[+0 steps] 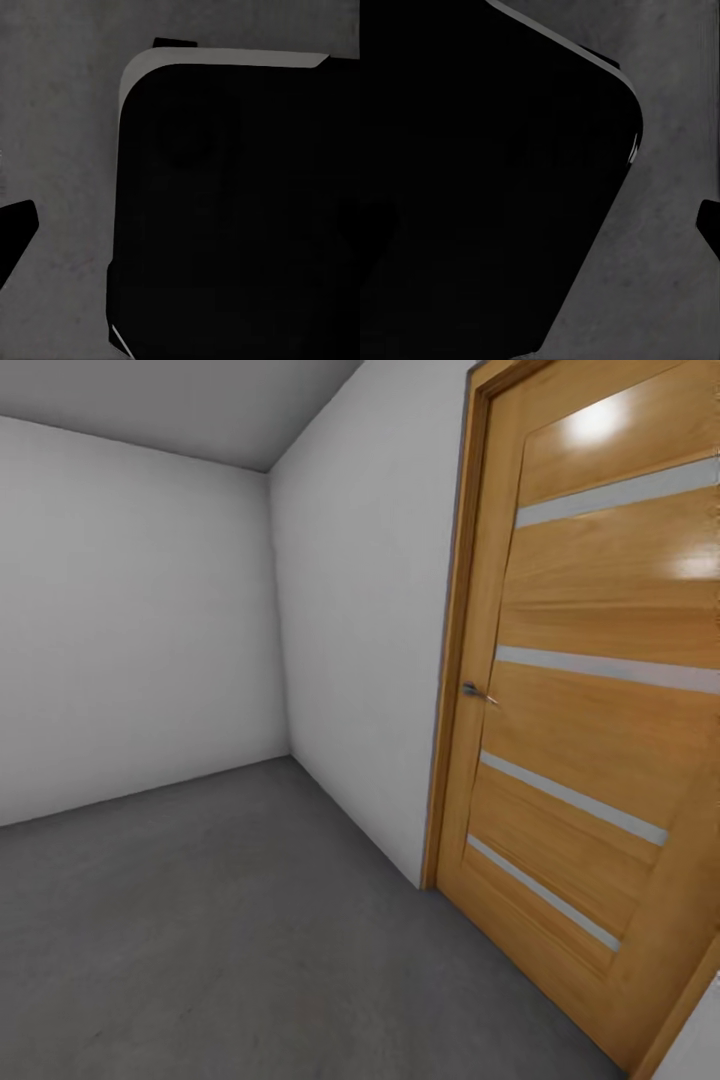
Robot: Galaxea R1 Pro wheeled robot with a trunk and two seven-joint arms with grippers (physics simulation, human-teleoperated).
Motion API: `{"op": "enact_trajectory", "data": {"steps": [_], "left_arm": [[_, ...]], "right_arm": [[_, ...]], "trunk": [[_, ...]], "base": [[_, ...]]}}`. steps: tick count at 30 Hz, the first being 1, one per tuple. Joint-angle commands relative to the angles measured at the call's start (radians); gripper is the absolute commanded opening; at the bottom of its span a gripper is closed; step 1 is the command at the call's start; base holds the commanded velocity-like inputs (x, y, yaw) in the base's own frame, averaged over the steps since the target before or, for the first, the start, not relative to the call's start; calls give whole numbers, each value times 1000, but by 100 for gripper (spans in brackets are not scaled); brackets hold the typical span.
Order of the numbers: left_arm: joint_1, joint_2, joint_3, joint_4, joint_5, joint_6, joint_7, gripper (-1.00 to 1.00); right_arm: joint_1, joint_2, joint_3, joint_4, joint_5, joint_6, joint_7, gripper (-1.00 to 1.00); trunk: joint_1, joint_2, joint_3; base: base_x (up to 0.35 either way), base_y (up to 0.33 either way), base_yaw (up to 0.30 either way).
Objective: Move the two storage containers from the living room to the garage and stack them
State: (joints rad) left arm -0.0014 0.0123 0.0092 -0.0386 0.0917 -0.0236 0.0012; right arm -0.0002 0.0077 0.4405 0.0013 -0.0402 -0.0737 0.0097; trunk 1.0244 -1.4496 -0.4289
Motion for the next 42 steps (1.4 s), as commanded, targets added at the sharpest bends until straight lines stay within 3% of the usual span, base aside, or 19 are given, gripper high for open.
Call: {"op": "enact_trajectory", "data": {"steps": [1,10,19,36,42], "left_arm": [[0,0,0,0,10,-2,0,100],[0,0,0,0,10,-2,0,100],[0,-1,0,0,9,-3,-2,100],[0,-2,0,0,10,-2,-3,100],[0,-1,0,0,10,-2,-3,100]], "right_arm": [[0,0,4,0,-4,-3,1,100],[0,0,4,0,-4,-3,1,100],[0,0,4,0,-4,-3,1,100],[0,0,4,0,-4,-4,1,100],[0,0,4,0,-4,-4,1,100]], "trunk": [[1,0,-1],[1,0,-1],[1,0,-1],[1,0,-1],[1,0,-1]], "base": [[322,0,-243],[227,0,-241],[83,28,-54],[295,173,-3],[303,186,-177]]}}
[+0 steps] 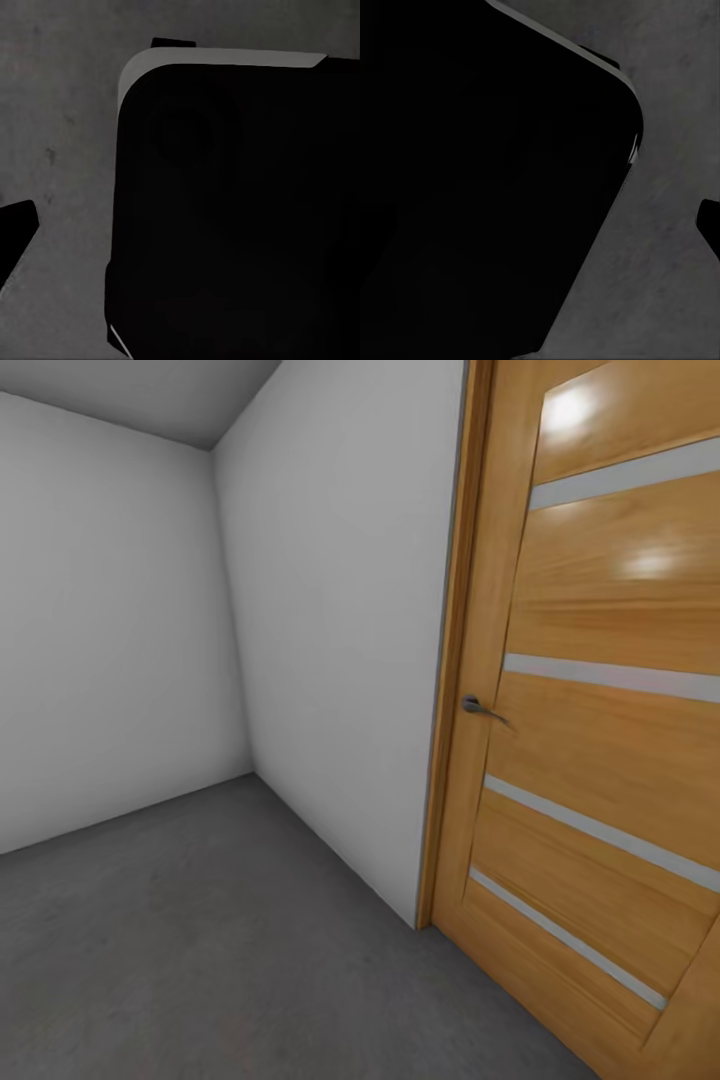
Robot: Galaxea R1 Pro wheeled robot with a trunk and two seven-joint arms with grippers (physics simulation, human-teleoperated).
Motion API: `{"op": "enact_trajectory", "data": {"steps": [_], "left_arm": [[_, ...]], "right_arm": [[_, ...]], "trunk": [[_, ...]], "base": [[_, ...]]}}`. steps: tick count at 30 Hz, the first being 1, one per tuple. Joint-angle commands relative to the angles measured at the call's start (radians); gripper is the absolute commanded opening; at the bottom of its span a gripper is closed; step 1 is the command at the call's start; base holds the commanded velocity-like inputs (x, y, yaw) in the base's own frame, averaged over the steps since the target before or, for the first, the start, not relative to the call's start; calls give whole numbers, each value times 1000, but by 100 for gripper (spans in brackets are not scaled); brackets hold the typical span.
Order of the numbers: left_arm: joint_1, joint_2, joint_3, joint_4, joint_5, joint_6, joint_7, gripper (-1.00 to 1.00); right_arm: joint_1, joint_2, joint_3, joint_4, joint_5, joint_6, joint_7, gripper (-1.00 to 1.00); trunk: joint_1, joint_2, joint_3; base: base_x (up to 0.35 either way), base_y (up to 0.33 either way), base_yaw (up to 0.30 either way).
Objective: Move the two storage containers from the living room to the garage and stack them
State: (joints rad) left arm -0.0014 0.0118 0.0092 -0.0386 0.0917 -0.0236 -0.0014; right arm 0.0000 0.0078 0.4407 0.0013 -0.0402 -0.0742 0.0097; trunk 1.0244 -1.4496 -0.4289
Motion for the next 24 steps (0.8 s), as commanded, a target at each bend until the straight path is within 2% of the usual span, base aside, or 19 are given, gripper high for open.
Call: {"op": "enact_trajectory", "data": {"steps": [1,13,24], "left_arm": [[0,0,0,0,10,-2,0,100],[0,0,0,0,10,-2,0,100],[0,-1,0,0,10,-3,1,100]], "right_arm": [[0,0,4,0,-4,-3,1,100],[0,0,4,0,-4,-3,1,100],[-1,0,4,0,-4,-4,1,100]], "trunk": [[1,0,-1],[1,0,-1],[1,0,-1]], "base": [[303,186,-232],[280,151,-241],[45,8,-242]]}}
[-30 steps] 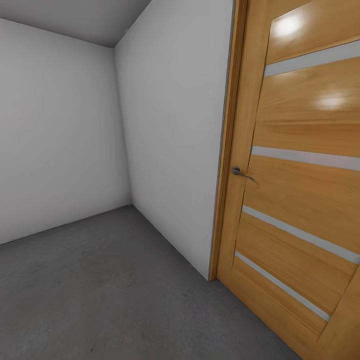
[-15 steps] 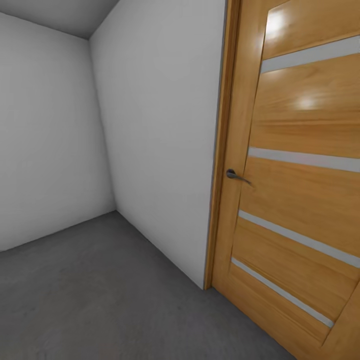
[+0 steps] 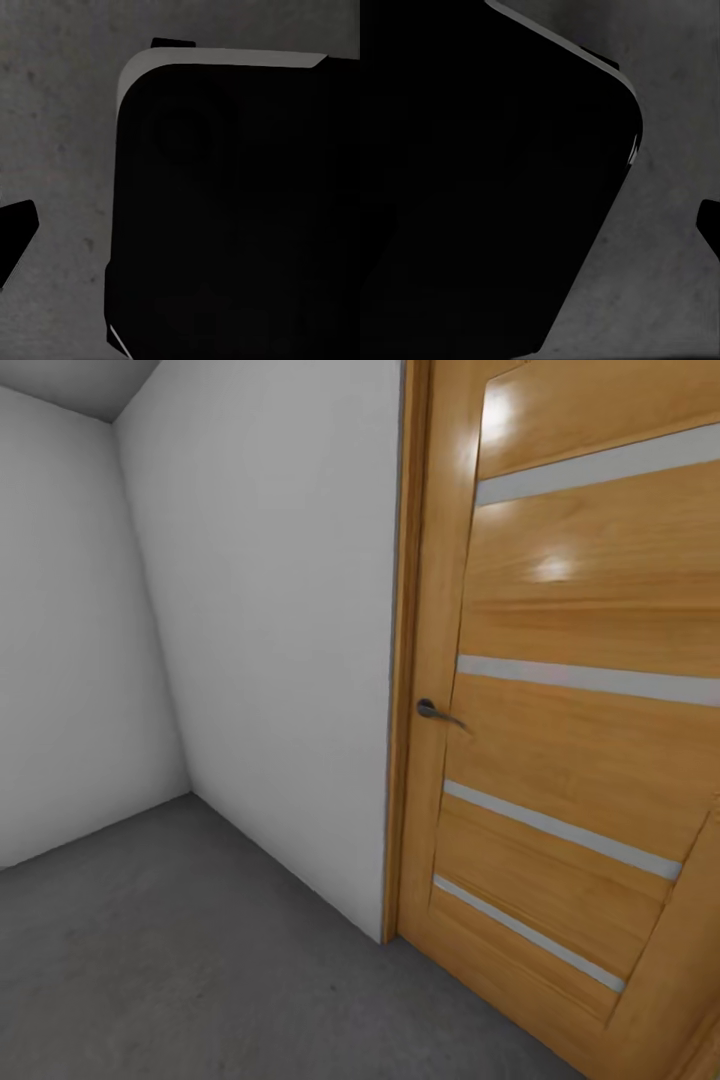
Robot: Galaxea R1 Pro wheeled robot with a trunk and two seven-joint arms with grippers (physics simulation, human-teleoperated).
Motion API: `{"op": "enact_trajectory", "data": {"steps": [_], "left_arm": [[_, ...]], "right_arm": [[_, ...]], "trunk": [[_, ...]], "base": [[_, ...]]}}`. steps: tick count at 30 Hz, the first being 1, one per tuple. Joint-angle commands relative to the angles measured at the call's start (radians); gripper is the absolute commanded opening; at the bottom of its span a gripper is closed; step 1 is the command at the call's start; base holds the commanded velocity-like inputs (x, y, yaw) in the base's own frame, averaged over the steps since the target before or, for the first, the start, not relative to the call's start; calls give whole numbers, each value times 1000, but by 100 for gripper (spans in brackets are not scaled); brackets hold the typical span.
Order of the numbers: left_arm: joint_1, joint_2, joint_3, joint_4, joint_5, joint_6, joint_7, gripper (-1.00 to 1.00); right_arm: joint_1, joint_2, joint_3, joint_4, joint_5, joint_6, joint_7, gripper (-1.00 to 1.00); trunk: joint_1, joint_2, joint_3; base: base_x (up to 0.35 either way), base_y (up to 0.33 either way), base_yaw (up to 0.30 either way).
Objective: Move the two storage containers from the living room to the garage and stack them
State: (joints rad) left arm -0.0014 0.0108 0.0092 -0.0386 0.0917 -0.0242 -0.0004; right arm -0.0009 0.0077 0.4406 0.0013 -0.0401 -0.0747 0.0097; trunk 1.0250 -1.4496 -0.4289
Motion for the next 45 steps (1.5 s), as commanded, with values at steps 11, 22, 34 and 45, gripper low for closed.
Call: {"op": "enact_trajectory", "data": {"steps": [11,22,34,45], "left_arm": [[0,0,0,0,10,-3,1,100],[0,0,0,0,9,-3,1,100],[0,-1,-1,0,8,-2,-1,100],[0,-1,-1,0,8,-2,-1,100]], "right_arm": [[0,0,4,0,-4,-3,1,100],[1,0,4,0,-4,-3,1,100],[0,0,4,0,-4,-2,1,100],[0,1,4,0,-4,-2,1,100]], "trunk": [[0,0,-1],[0,0,-1],[0,0,-1],[0,0,-1]], "base": [[0,0,-242],[0,0,-242],[101,86,-102],[258,225,-2]]}}
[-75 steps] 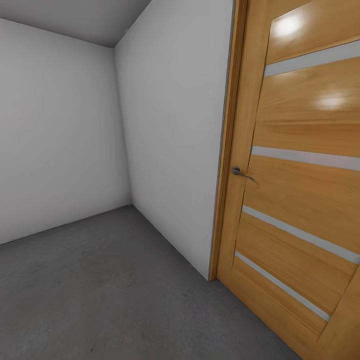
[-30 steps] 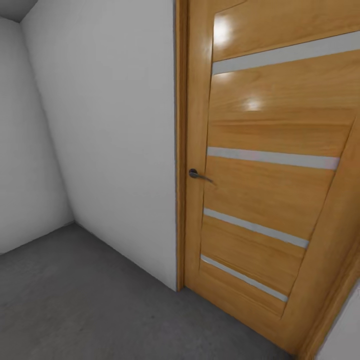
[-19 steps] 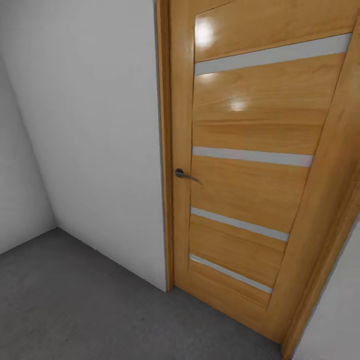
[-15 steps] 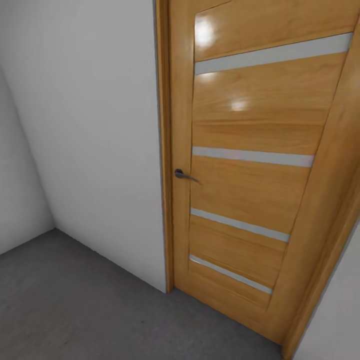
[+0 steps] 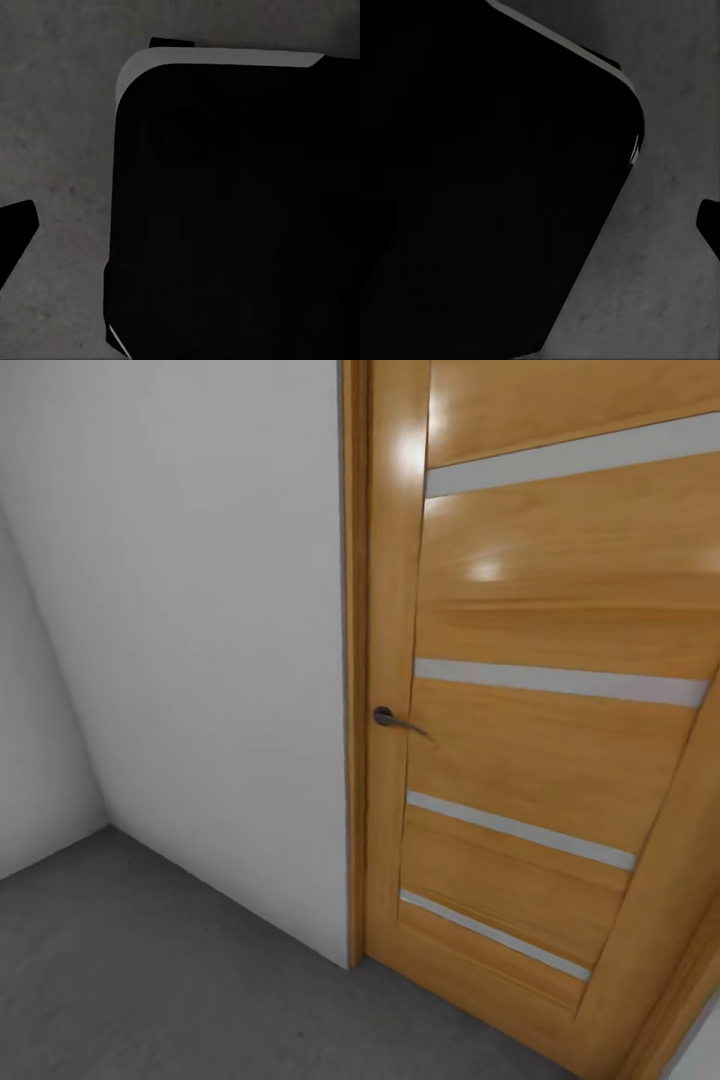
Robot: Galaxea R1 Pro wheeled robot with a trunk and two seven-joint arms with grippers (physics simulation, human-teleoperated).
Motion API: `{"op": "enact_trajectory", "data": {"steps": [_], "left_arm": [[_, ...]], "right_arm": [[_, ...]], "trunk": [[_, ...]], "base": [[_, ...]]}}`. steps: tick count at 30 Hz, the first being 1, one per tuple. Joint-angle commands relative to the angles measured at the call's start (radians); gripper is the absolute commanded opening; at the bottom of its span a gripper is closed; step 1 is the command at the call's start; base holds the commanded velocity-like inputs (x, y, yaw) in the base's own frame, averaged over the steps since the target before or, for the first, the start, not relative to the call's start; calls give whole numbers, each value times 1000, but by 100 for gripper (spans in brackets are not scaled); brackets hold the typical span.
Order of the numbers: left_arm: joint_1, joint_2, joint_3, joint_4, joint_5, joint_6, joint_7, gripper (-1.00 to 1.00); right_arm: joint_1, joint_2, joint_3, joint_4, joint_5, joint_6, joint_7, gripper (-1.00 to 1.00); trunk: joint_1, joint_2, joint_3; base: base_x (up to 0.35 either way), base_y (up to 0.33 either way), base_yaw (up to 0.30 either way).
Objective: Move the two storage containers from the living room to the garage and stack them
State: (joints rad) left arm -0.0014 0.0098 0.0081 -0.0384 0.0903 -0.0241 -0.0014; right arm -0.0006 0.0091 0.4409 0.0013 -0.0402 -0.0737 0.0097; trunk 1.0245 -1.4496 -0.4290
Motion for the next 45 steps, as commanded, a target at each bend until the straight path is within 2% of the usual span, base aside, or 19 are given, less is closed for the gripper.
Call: {"op": "enact_trajectory", "data": {"steps": [1,8,40,45], "left_arm": [[0,0,0,0,9,-2,0,100],[0,0,1,0,9,-3,0,100],[0,-1,1,0,9,-4,0,100],[0,-1,1,0,9,-4,0,100]], "right_arm": [[0,0,4,0,-4,-3,1,100],[0,-1,4,0,-4,-3,1,100],[0,-1,4,0,-4,-3,1,100],[0,-1,4,0,-4,-3,1,100]], "trunk": [[0,0,-1],[0,0,-1],[0,0,-1],[0,0,-1]], "base": [[266,227,-68],[162,90,-201],[3,1,-242],[51,6,-95]]}}
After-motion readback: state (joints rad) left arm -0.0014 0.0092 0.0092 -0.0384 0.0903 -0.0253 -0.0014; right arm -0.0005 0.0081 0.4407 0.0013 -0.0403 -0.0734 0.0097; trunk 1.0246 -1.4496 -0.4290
